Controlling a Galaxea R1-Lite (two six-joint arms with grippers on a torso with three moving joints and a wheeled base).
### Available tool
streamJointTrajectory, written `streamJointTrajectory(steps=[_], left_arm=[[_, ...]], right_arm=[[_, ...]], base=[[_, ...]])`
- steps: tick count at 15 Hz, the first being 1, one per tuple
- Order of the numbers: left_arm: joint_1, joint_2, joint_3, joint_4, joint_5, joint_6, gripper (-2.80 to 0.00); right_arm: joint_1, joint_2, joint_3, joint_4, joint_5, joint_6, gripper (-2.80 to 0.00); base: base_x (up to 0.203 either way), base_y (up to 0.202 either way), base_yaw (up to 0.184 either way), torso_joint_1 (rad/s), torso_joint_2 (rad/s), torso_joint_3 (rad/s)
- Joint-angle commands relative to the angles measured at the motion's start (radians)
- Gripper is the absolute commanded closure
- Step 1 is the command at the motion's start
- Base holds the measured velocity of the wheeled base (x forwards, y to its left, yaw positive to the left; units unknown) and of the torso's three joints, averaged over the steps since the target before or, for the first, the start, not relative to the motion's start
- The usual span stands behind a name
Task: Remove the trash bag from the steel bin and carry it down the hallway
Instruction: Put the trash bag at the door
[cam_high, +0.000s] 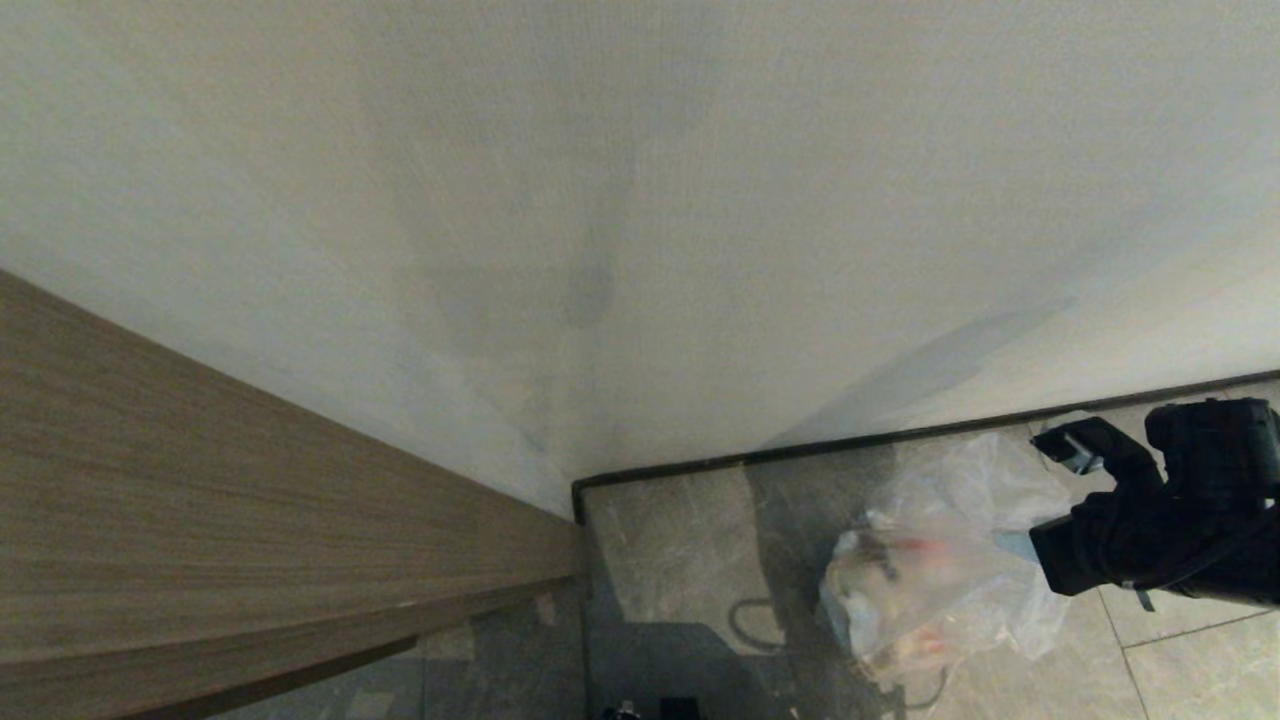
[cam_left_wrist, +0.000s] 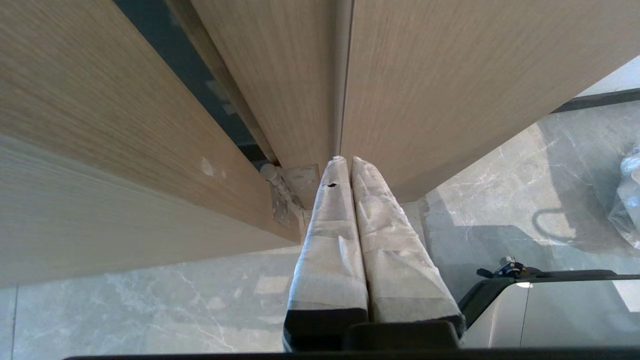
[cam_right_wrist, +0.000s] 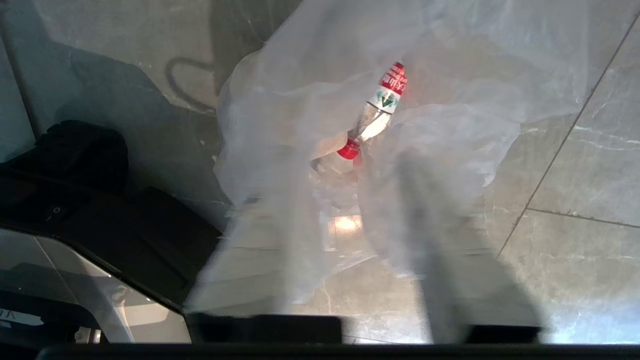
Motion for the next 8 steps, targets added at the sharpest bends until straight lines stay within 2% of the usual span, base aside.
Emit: streamJointTrajectory(steps=[1, 8], left_arm=[[0.000, 0.000, 0.000, 0.000, 0.000, 0.000, 0.00], [0.000, 0.000, 0.000, 0.000, 0.000, 0.000, 0.00]], right_arm=[[-0.008, -0.012, 0.003, -0.004, 0.000, -0.006, -2.80], [-0.034, -0.124, 0.041, 0.014, 0.000, -0.009, -2.80]], base=[[0.000, 0.000, 0.000, 0.000, 0.00, 0.000], [0.000, 0.000, 0.000, 0.000, 0.00, 0.000]])
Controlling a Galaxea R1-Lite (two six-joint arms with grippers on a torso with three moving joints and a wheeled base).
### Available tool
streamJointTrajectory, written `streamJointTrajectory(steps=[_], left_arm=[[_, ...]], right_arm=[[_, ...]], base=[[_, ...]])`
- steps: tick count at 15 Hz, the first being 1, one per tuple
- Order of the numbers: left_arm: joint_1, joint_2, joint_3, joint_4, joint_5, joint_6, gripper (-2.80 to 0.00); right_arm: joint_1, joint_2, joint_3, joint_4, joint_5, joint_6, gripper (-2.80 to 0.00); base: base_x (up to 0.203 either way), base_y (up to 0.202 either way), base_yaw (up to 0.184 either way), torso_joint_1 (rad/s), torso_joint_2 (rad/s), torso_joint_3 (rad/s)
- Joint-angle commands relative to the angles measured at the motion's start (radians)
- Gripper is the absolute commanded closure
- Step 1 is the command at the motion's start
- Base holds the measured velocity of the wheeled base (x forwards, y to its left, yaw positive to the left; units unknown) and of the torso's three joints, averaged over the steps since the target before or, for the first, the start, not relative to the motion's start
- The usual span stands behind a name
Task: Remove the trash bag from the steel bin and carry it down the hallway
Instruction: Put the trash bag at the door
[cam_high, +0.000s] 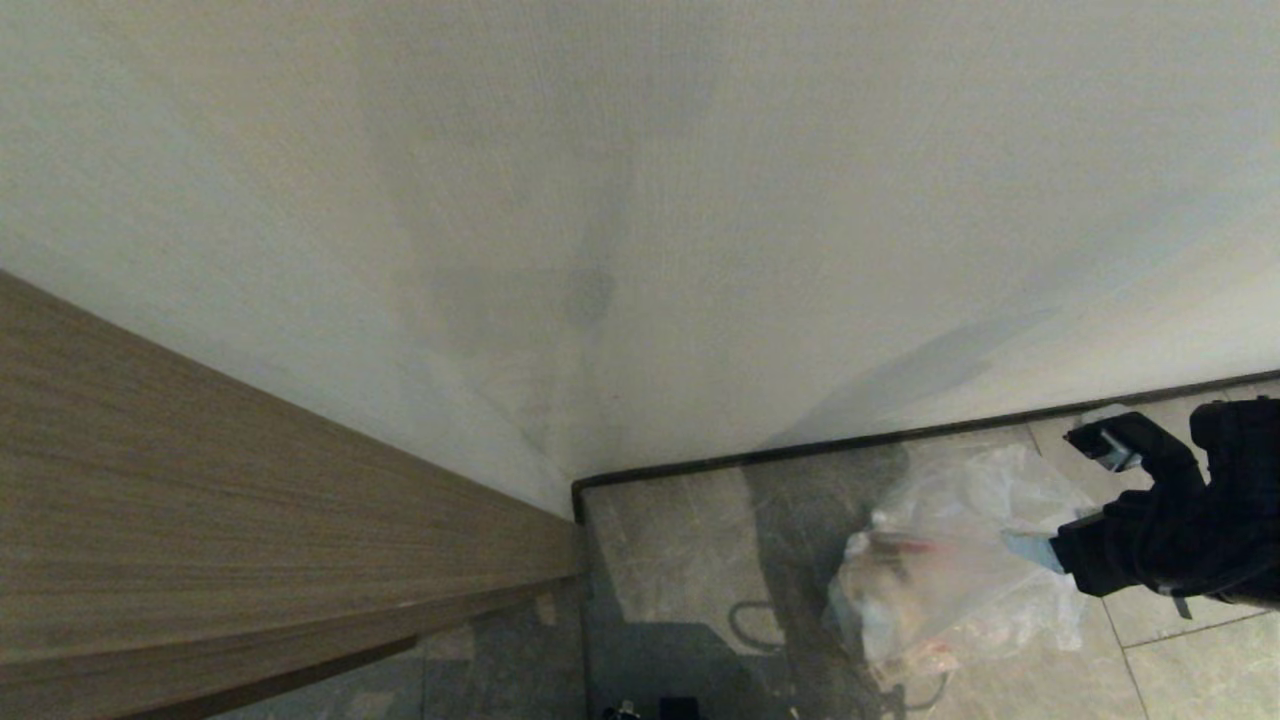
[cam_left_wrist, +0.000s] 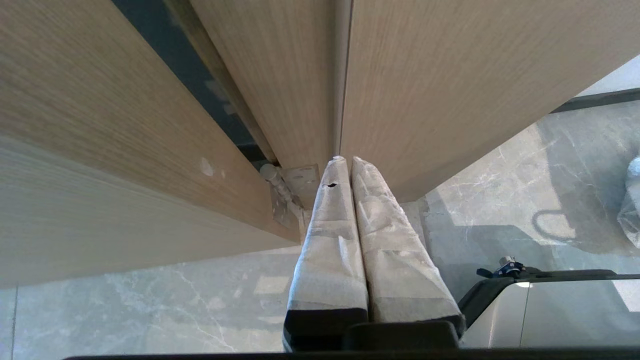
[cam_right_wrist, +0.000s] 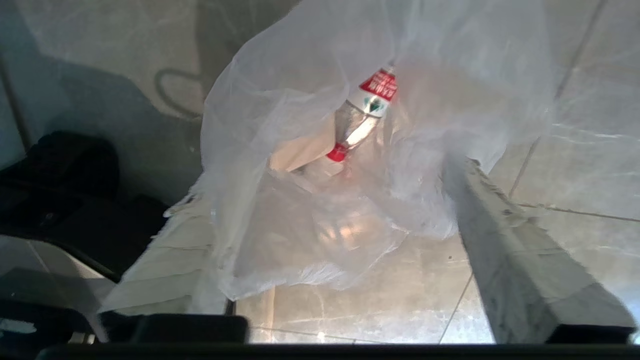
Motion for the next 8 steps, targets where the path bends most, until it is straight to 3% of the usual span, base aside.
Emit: streamJointTrajectory(steps=[1, 5, 8], left_arm=[[0.001, 0.000, 0.000, 0.000, 0.000, 0.000, 0.00], [0.000, 0.000, 0.000, 0.000, 0.000, 0.000, 0.00], [0.000, 0.000, 0.000, 0.000, 0.000, 0.000, 0.00]], right_arm=[[-0.003, -0.045, 0.021, -0.001, 0.004, -0.002, -2.80], [0.000, -0.044, 0.057, 0.001, 0.011, 0.000, -2.80], [0.001, -0.009, 0.044, -0.014, 0.068, -0.002, -2.80]], base=[[0.000, 0.000, 0.000, 0.000, 0.00, 0.000], [0.000, 0.000, 0.000, 0.000, 0.00, 0.000], [0.000, 0.000, 0.000, 0.000, 0.00, 0.000]])
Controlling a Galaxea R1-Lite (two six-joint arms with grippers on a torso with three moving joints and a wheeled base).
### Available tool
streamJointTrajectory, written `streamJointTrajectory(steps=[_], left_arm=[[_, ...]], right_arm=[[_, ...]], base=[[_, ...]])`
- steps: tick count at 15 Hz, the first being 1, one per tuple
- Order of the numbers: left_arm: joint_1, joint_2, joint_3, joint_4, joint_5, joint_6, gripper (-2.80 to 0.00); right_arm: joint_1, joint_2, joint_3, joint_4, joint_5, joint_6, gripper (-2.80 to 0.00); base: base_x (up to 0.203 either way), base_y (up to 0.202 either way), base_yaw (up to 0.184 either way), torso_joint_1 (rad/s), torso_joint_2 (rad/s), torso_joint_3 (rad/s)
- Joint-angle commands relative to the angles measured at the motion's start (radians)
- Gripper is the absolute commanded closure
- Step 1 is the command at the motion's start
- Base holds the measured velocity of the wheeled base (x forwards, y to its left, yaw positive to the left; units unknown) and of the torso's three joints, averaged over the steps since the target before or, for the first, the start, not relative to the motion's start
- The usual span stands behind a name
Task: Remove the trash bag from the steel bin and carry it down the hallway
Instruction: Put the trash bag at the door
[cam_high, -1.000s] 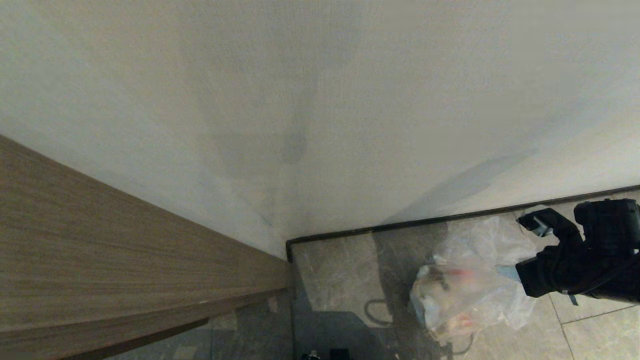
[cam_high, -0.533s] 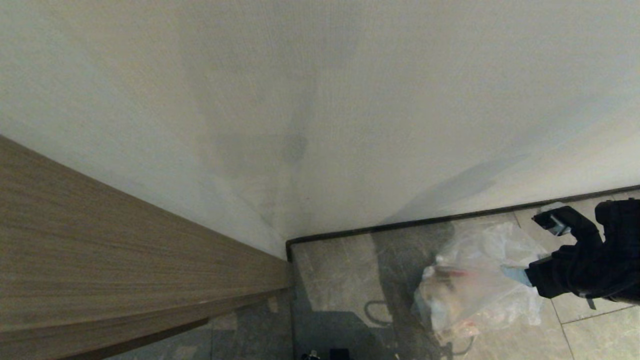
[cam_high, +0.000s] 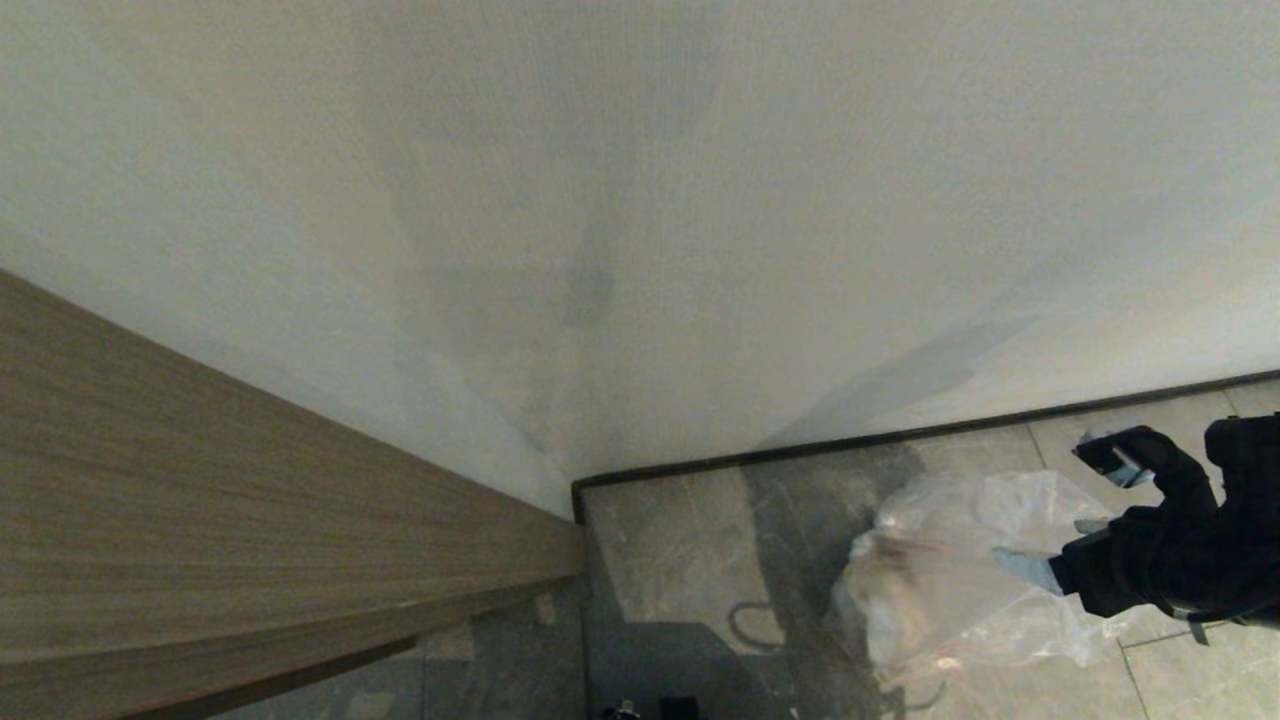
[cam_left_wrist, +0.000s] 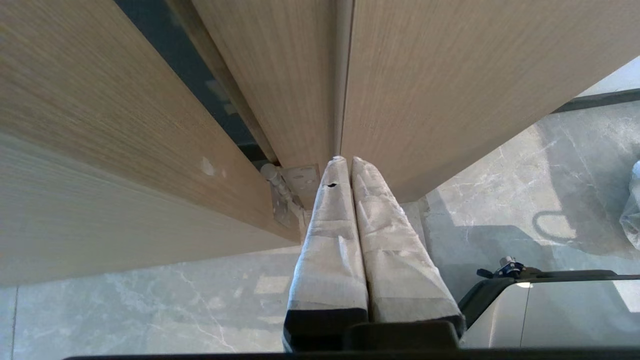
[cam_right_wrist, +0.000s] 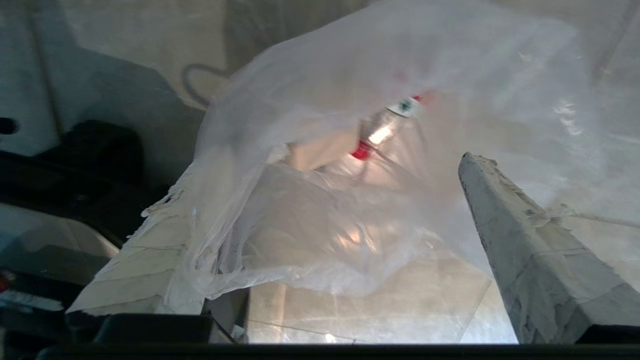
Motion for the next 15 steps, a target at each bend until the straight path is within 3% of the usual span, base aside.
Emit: streamJointTrajectory(steps=[1, 6, 7, 15], left_arm=[[0.000, 0.000, 0.000, 0.000, 0.000, 0.000, 0.00], [0.000, 0.000, 0.000, 0.000, 0.000, 0.000, 0.00], [0.000, 0.000, 0.000, 0.000, 0.000, 0.000, 0.00], [0.000, 0.000, 0.000, 0.000, 0.000, 0.000, 0.00]], right_arm=[[-0.001, 0.038, -0.007, -0.006, 0.003, -0.002, -2.80], [-0.001, 0.137, -0.149, -0.008, 0.004, 0.010, -2.80], [-0.001, 0.148, -0.162, -0.006, 0.006, 0.009, 0.00], [-0.003, 0.111, -0.136, -0.007, 0.014, -0.009, 0.00]], base=[[0.000, 0.000, 0.000, 0.000, 0.00, 0.000], [0.000, 0.000, 0.000, 0.000, 0.00, 0.000], [0.000, 0.000, 0.000, 0.000, 0.00, 0.000], [0.000, 0.000, 0.000, 0.000, 0.00, 0.000]])
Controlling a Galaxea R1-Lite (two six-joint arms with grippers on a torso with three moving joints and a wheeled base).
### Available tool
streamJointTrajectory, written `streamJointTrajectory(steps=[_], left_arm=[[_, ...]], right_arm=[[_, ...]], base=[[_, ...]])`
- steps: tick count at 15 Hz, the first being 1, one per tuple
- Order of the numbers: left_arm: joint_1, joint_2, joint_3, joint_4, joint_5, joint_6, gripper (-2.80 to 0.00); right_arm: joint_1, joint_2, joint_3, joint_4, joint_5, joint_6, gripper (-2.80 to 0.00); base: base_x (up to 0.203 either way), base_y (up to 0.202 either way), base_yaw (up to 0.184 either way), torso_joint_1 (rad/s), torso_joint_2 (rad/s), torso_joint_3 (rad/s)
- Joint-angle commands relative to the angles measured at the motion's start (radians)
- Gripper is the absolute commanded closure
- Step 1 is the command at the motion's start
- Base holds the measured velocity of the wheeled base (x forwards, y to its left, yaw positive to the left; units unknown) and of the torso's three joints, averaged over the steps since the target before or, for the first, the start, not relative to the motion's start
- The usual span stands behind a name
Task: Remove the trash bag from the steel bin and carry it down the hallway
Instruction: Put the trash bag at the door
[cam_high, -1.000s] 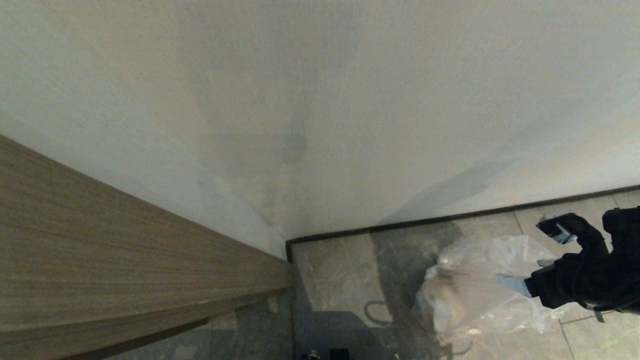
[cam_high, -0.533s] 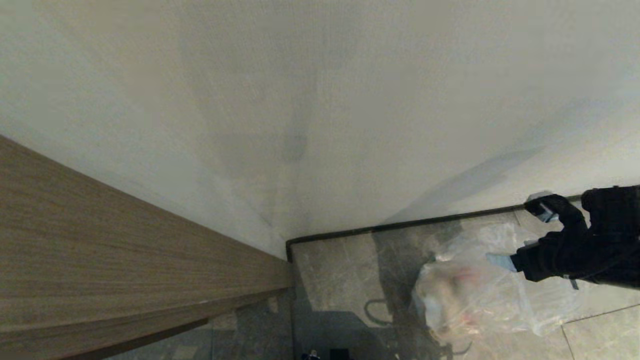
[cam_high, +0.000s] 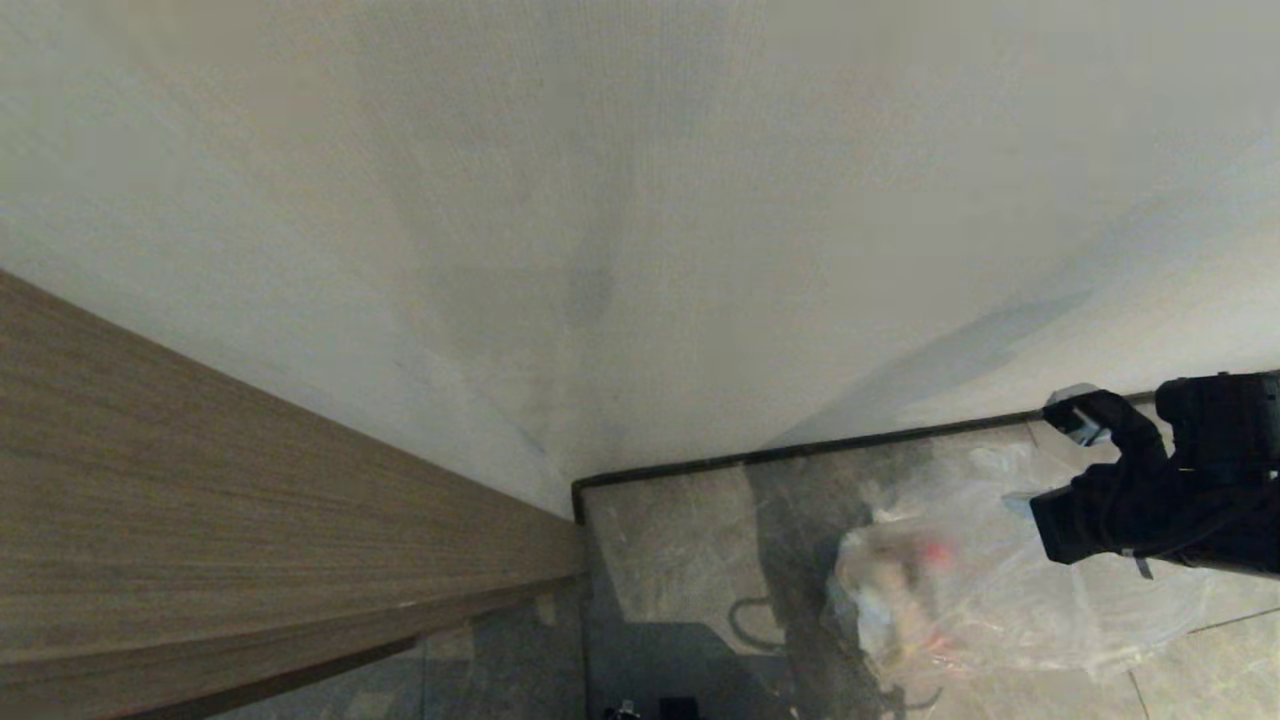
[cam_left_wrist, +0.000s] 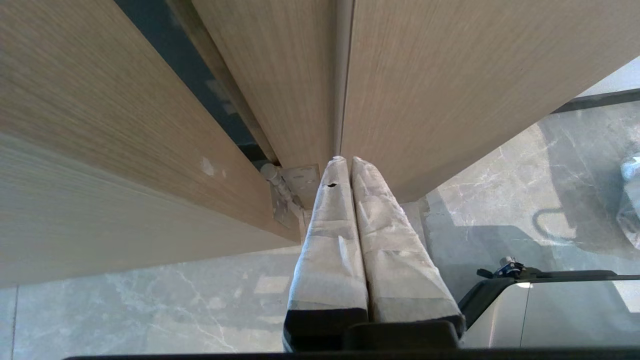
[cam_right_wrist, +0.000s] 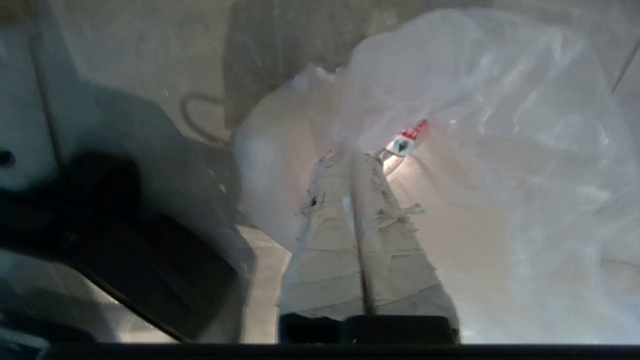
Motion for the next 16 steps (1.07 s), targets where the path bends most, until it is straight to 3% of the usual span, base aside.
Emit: streamJointTrajectory(steps=[1, 4, 5, 6, 10, 16], left_arm=[[0.000, 0.000, 0.000, 0.000, 0.000, 0.000, 0.00], [0.000, 0.000, 0.000, 0.000, 0.000, 0.000, 0.00], [0.000, 0.000, 0.000, 0.000, 0.000, 0.000, 0.00], [0.000, 0.000, 0.000, 0.000, 0.000, 0.000, 0.00], [0.000, 0.000, 0.000, 0.000, 0.000, 0.000, 0.00], [0.000, 0.000, 0.000, 0.000, 0.000, 0.000, 0.00]], right_arm=[[-0.001, -0.014, 0.005, -0.003, 0.000, -0.001, 0.00], [0.000, -0.010, 0.008, -0.002, 0.002, -0.036, 0.00], [0.000, -0.012, 0.014, 0.000, 0.004, -0.071, -0.40], [-0.001, -0.014, 0.018, 0.000, 0.005, -0.094, -2.80], [0.001, -0.016, -0.021, -0.002, 0.028, -0.046, -2.80], [-0.012, -0.109, -0.010, 0.010, 0.031, -0.043, -2.80]], base=[[0.000, 0.000, 0.000, 0.000, 0.00, 0.000], [0.000, 0.000, 0.000, 0.000, 0.00, 0.000], [0.000, 0.000, 0.000, 0.000, 0.00, 0.000], [0.000, 0.000, 0.000, 0.000, 0.00, 0.000], [0.000, 0.000, 0.000, 0.000, 0.00, 0.000], [0.000, 0.000, 0.000, 0.000, 0.00, 0.000]])
